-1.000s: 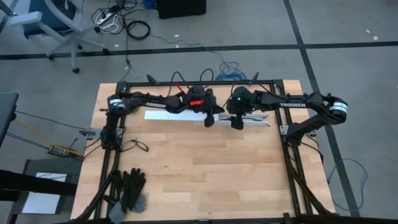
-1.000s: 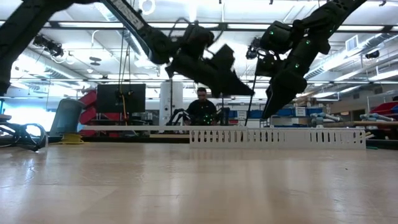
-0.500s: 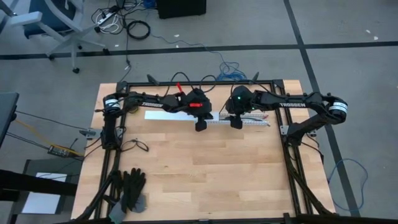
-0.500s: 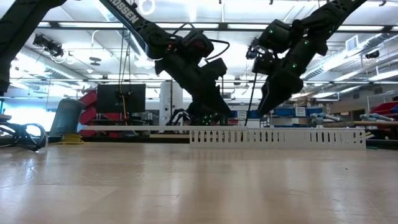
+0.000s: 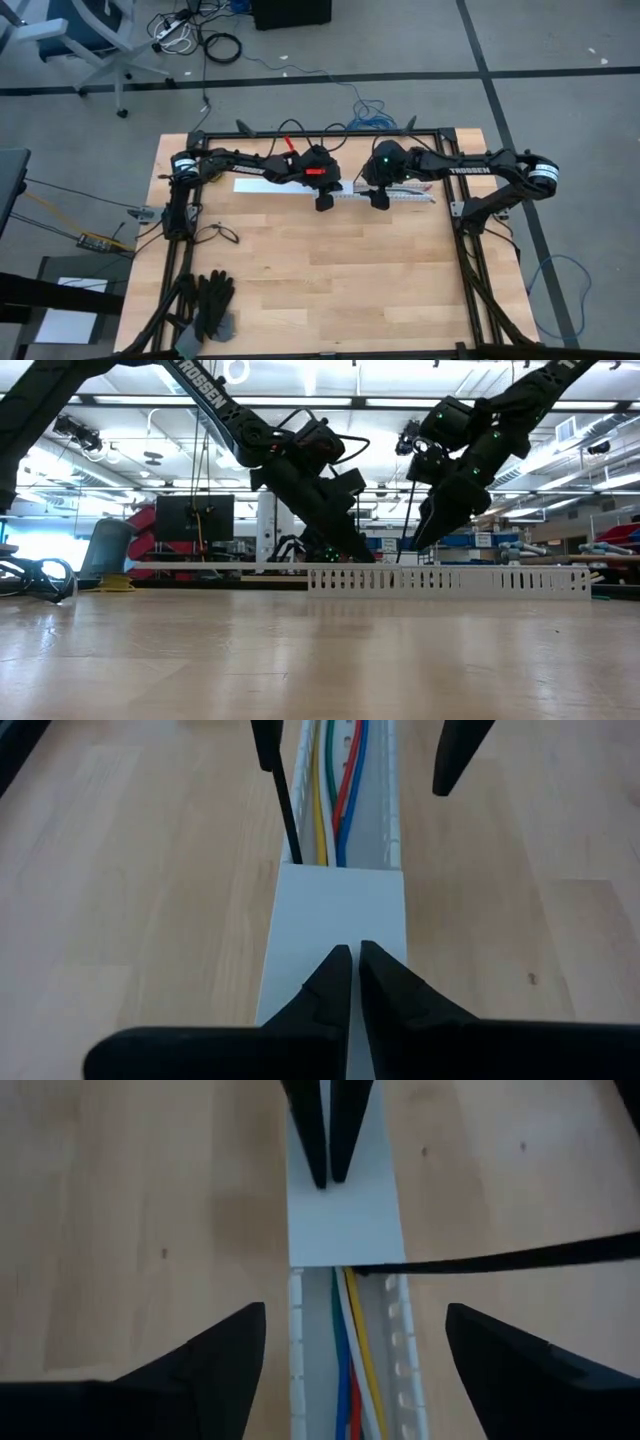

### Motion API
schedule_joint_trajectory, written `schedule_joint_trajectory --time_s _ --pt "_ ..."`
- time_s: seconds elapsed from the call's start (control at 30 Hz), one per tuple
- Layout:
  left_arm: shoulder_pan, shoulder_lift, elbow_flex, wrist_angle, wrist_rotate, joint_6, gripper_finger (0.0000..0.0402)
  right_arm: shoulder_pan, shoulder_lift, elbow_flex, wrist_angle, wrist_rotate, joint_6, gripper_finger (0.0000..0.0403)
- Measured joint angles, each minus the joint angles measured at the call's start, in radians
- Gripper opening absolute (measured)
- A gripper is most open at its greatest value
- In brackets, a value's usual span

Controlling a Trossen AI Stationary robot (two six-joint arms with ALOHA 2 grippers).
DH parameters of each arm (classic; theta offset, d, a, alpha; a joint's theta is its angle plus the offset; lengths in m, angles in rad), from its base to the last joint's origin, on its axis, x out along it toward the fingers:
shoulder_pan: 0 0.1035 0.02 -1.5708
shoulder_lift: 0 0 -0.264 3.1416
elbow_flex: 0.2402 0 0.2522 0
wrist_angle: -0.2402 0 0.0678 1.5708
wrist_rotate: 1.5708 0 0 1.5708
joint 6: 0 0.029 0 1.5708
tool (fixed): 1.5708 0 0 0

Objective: Ziptie cables
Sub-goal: Close the white cable duct

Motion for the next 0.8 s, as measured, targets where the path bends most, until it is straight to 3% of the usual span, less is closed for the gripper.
schedule_joint_trajectory --time_s 0.23,0.43,0.8 --pt "0.0 0.002 0.0 0.008 -0.001 0.001 0.0001 0.0 0.021 -0.001 0.032 0.0 -0.008 0.0311" --pt "0.0 0.002 0.001 0.002 -0.009 0.001 0.0001 0.003 0.116 0.001 0.06 -0.031 -0.008 0.0312" --pt "0.0 0.002 0.001 -0.001 -0.011 0.002 0.0001 0.002 0.143 0.003 0.076 0.008 -0.009 0.0315"
